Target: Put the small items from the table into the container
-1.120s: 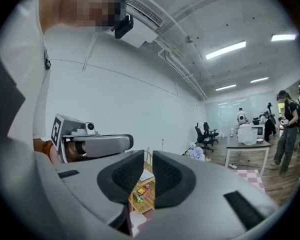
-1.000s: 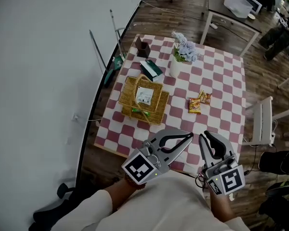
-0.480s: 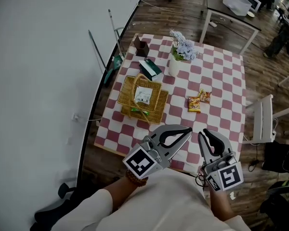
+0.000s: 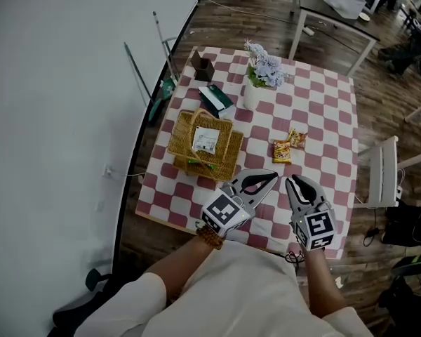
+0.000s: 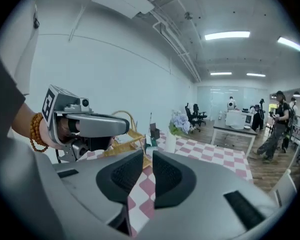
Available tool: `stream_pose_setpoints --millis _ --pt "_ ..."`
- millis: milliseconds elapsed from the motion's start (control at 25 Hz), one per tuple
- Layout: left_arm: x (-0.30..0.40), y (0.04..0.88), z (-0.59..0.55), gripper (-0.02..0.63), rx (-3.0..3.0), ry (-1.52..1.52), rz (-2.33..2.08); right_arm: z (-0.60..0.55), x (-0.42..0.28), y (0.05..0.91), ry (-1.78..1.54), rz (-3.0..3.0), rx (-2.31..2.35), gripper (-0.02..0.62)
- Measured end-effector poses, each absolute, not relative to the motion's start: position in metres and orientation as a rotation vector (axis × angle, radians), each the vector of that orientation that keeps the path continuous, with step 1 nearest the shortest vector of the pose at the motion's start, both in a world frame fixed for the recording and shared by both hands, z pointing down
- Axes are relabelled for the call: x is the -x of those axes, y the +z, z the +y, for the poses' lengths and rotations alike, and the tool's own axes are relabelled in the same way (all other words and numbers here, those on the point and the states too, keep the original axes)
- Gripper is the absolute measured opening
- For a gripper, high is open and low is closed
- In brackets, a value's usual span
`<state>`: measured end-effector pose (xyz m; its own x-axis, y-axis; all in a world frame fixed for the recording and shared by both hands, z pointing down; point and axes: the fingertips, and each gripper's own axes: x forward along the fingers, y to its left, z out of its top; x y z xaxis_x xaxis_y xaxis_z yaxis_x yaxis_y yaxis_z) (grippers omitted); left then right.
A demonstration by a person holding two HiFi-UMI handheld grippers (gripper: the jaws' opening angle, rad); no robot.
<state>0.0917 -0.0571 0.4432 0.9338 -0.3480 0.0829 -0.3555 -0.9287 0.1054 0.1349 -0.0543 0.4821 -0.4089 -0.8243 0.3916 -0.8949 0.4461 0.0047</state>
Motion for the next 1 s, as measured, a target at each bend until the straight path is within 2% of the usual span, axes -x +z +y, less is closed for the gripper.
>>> stream_pose_setpoints --millis 760,1000 --pt "-0.132 0.628 -0.152 0.028 -2.677 0.368 -0.589 -0.162 -0.186 0.697 0.501 -1.99 -1.241 0.083" --pt "-0.138 0.662 -0.166 0.028 -2.617 0.427 -0.59 -0.177 -0.19 0.737 0.568 -1.936 -1.192 0.11"
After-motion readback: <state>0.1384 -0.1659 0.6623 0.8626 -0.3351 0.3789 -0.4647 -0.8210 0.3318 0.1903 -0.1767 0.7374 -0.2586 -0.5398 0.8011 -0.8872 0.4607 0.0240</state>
